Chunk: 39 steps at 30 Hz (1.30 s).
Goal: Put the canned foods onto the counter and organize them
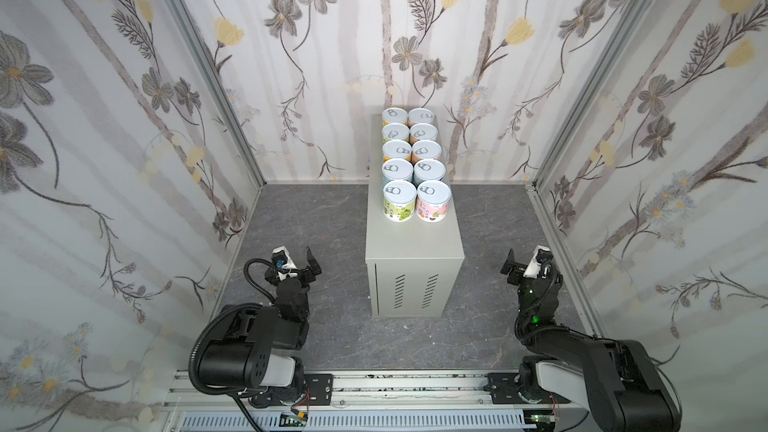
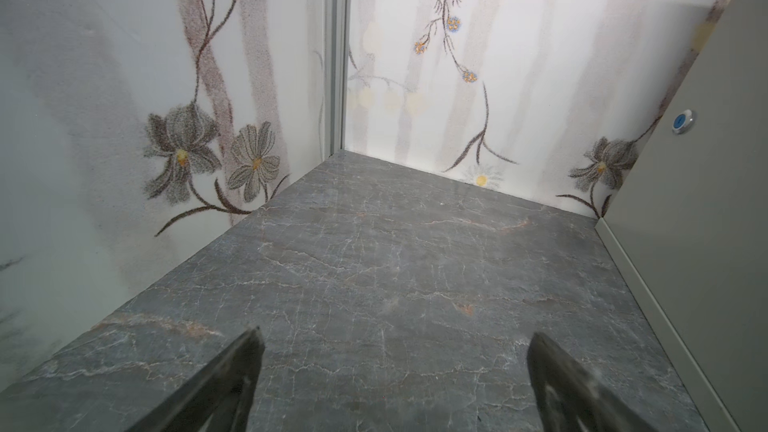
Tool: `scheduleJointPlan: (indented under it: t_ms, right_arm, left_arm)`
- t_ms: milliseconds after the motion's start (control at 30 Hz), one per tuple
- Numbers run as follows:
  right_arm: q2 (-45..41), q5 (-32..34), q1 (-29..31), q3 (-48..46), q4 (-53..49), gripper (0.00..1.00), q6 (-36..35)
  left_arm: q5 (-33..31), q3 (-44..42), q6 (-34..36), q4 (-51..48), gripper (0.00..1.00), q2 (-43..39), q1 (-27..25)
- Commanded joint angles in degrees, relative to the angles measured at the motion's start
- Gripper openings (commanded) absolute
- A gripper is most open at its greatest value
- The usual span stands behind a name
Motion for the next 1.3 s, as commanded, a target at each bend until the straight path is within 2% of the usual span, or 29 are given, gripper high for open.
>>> scheduleJointPlan:
  t_ms: [0, 167, 367, 500, 1267]
  right_arm:
    - [4.73, -4.34, -0.84, 0.23, 11.03, 1.00, 0.79]
    - [10.55, -7.49, -1.73, 1.48, 14.58, 1.00, 1.20]
    - [17.49, -9.33, -1.82, 3.21, 18.52, 1.00, 0.72]
    - [16.83, -9.90, -1.83, 8.09, 8.04, 1.00, 0.35]
    - [17.36, -10.47, -1.30, 8.05, 8.84, 1.00, -0.91]
  left_arm:
    - [5.98, 1.27, 2.73, 8.65, 1.00, 3.78, 0.20]
    - [7.37, 1.53, 3.33, 14.76, 1.00, 10.08, 0.29]
    - [9.05, 8.22, 3.58, 0.13, 1.00, 8.76, 0.71]
    - [8.22, 9.74, 1.58, -3.82, 1.00, 8.17, 1.80]
    - [9.31, 9.90, 1.11, -4.08, 1.00, 8.34, 2.47]
